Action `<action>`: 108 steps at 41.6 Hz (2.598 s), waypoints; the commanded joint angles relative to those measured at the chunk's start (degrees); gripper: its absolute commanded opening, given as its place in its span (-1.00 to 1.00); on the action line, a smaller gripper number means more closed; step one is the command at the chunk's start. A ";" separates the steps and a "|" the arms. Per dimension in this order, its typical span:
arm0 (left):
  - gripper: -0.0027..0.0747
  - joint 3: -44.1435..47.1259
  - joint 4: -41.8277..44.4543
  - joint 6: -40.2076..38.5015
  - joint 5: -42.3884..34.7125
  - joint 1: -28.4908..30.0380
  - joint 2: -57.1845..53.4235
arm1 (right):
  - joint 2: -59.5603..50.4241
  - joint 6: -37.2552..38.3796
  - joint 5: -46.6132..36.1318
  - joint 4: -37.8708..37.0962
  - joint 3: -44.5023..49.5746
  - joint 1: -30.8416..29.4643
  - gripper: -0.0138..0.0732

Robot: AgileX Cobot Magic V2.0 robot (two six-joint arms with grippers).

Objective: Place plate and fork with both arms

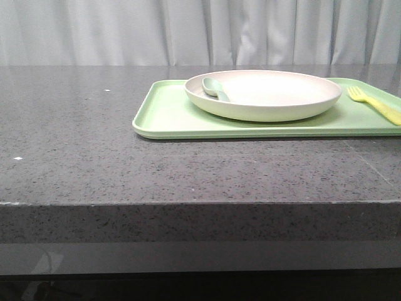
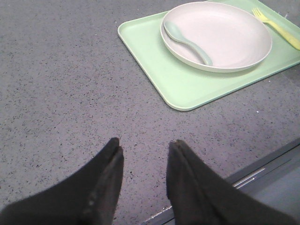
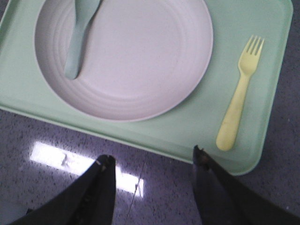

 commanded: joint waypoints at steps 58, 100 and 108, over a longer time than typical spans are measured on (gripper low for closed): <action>-0.98 -1.15 5.22 -7.38 -6.61 0.00 0.03 | -48.97 3.15 -7.74 -4.41 34.84 0.10 -0.84; -0.98 46.60 5.98 -6.13 -49.89 23.32 -32.79 | -48.97 3.15 -7.75 -4.41 34.84 0.10 -0.84; -0.98 51.64 0.95 -6.13 -48.04 24.89 -41.14 | -48.97 3.15 -7.68 -4.41 34.84 0.10 -0.84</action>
